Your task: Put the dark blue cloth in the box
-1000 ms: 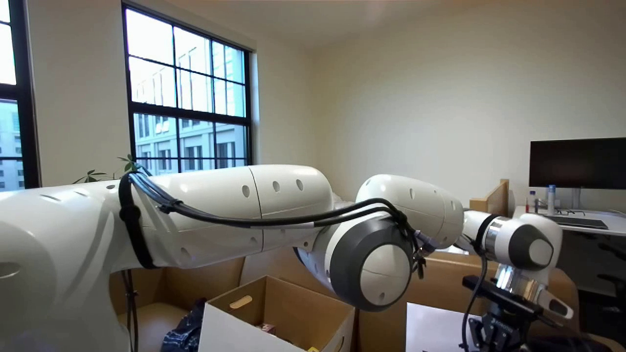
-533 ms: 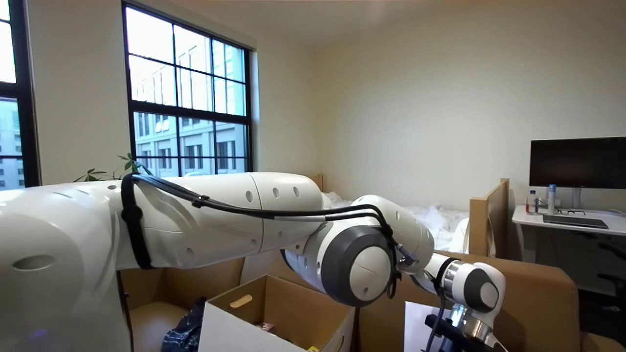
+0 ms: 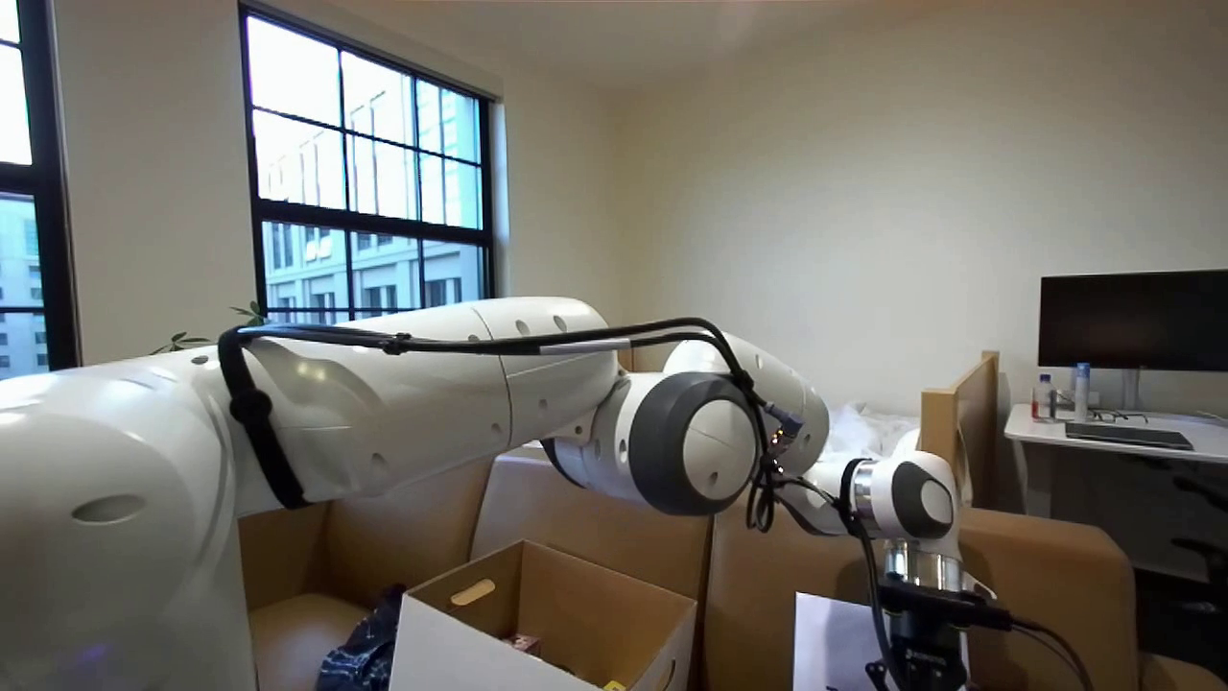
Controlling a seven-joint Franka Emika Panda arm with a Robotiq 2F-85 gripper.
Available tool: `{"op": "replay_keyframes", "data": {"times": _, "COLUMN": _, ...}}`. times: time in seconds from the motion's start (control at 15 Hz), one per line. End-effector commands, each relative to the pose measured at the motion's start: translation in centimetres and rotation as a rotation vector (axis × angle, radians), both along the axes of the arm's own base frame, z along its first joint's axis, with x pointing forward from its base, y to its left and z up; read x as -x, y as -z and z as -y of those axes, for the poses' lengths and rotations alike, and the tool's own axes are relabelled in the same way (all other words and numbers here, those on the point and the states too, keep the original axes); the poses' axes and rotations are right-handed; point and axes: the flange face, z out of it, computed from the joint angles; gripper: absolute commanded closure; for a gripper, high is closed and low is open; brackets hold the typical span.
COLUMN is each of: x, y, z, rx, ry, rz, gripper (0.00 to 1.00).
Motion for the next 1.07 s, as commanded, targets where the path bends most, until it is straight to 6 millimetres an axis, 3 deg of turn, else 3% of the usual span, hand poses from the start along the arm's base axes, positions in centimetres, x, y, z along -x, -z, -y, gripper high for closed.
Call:
{"op": "replay_keyframes", "data": {"times": 0.0, "x": -0.8, "y": -2.4, "z": 0.1, "rx": 0.062, "ry": -0.160, "rz": 0.086, "gripper": 0.94}}
{"op": "replay_keyframes", "data": {"times": 0.4, "x": -2.4, "y": -4.7, "z": -0.8, "rx": 0.149, "ry": -0.297, "rz": 0.375, "gripper": 0.95}}
{"op": "replay_keyframes", "data": {"times": 0.6, "x": -0.3, "y": -6.5, "z": -0.1, "rx": 0.065, "ry": -0.185, "rz": 0.481, "gripper": 0.95}}
{"op": "replay_keyframes", "data": {"times": 0.67, "x": -2.1, "y": -3.3, "z": -0.2, "rx": 0.120, "ry": -0.218, "rz": 0.420, "gripper": 0.92}}
{"op": "replay_keyframes", "data": {"times": 1.0, "x": -0.6, "y": -5.3, "z": 0.3, "rx": 0.082, "ry": -0.164, "rz": 0.444, "gripper": 0.92}}
